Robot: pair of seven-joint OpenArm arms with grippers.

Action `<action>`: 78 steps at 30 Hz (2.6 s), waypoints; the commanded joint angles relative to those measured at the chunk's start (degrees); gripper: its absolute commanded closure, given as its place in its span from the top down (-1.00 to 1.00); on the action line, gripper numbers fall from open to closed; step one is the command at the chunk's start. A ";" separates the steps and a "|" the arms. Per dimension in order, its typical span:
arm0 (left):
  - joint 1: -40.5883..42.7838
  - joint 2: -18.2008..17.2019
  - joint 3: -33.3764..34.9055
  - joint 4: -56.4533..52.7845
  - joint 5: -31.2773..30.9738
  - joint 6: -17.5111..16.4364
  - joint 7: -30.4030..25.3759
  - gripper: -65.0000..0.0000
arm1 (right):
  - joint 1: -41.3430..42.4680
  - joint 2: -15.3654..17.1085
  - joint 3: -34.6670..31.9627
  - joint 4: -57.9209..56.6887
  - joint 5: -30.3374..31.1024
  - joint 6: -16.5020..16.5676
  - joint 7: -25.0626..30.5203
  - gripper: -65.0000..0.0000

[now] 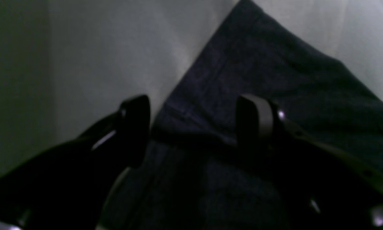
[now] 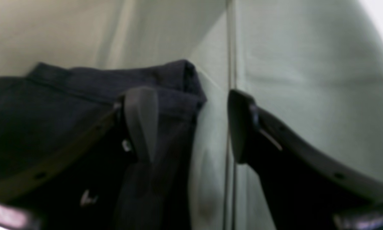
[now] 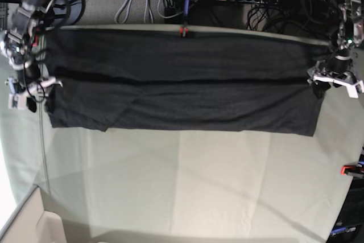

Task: Layout the t-shirt on the table in an organized manner, then fold the t-shirt properly
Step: 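Press the folded strip flat with both grippers at its ends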

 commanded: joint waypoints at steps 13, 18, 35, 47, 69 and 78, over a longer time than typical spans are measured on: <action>0.82 -0.77 -5.58 1.05 0.00 -0.08 -1.09 0.25 | 6.62 4.71 0.14 -11.56 0.18 0.82 1.85 0.06; 0.56 -0.68 -5.50 1.05 0.00 -0.08 -1.09 0.25 | 6.35 4.62 0.05 -11.74 0.27 0.82 1.85 -0.34; 0.12 -0.77 -5.50 0.52 0.09 -0.08 -1.09 0.25 | -2.00 0.05 0.31 0.30 0.53 0.82 1.85 -1.00; 0.12 -1.04 -5.58 1.13 -0.44 -0.08 -1.09 0.26 | -9.12 -4.87 -0.13 10.68 0.53 0.82 1.76 -1.00; -3.49 -0.60 -1.19 -4.40 0.00 -0.16 -1.26 0.89 | -10.26 -4.61 0.23 3.38 0.44 0.82 2.11 -1.00; -5.86 -0.60 2.68 -9.33 0.09 -0.16 -1.26 0.89 | -10.26 -4.61 0.23 3.38 0.44 0.82 2.11 -1.00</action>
